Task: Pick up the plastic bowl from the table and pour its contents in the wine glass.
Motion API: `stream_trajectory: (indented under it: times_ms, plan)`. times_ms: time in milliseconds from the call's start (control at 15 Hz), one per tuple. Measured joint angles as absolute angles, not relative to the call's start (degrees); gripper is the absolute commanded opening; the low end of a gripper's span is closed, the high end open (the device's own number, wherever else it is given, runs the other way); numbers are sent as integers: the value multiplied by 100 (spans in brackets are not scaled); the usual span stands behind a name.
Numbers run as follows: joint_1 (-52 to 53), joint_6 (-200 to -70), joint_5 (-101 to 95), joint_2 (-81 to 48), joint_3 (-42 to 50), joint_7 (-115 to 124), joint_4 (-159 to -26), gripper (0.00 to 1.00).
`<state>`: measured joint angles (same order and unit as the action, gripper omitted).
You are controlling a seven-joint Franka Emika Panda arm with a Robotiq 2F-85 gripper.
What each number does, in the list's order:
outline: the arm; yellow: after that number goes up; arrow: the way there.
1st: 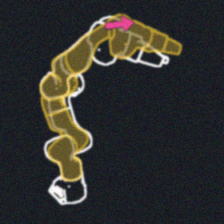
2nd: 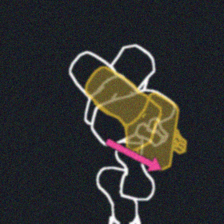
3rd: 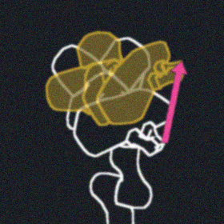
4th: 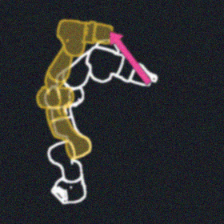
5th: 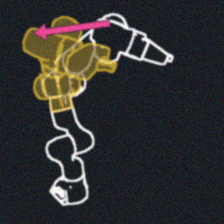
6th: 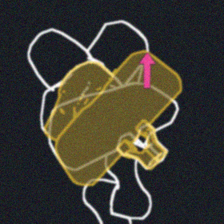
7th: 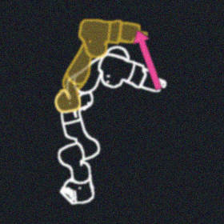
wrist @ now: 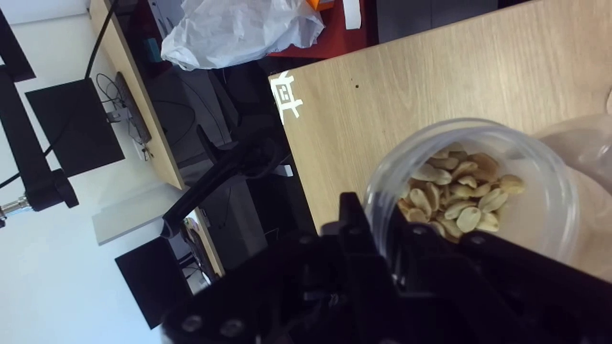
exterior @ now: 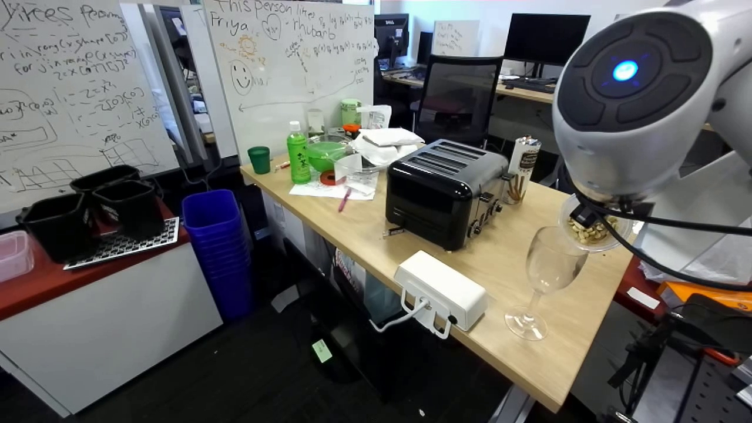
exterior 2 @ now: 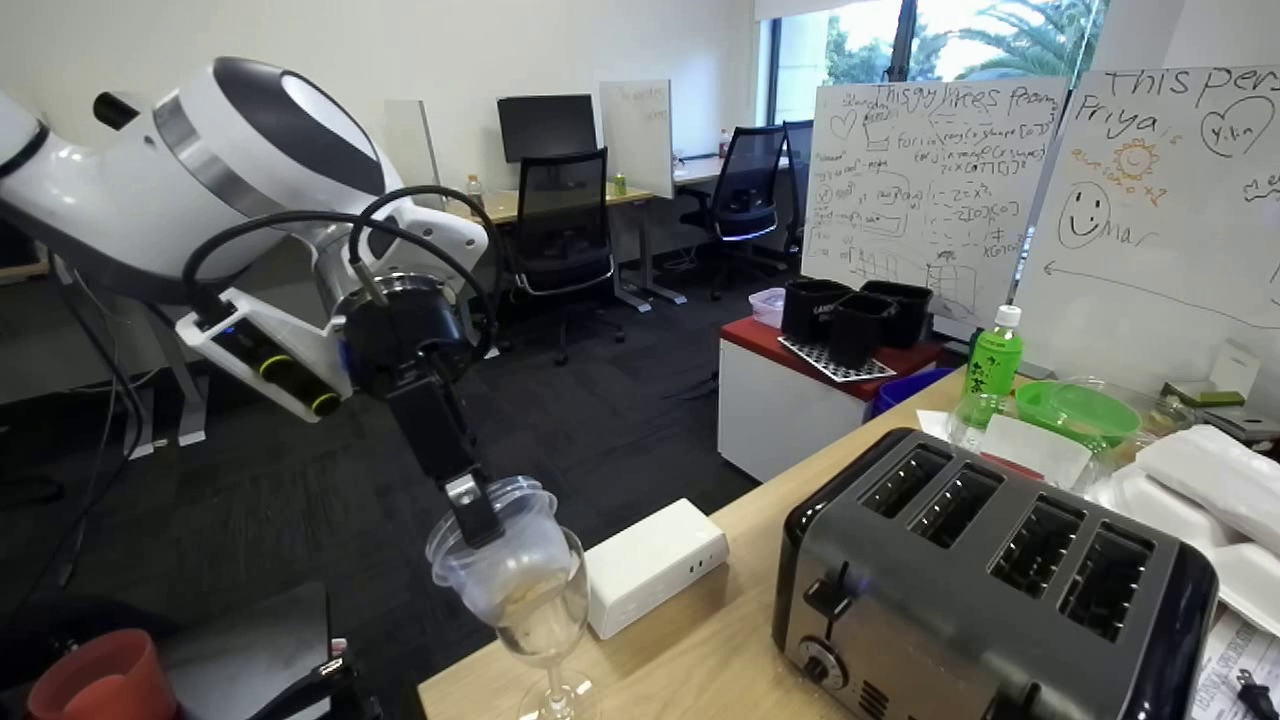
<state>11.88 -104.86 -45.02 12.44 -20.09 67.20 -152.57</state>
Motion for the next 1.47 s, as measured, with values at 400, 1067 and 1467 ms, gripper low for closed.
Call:
stream_trajectory:
  times_ms: [400,1067,1467]
  plan:
    - [1261,-10306,-4510,1123,-2010,6871,-15109,3]
    - [1346,-9970,-4842,814,-2010,7153,-14918,3]
    - [1550,-9736,-4903,597,-2011,7300,-14810,3]
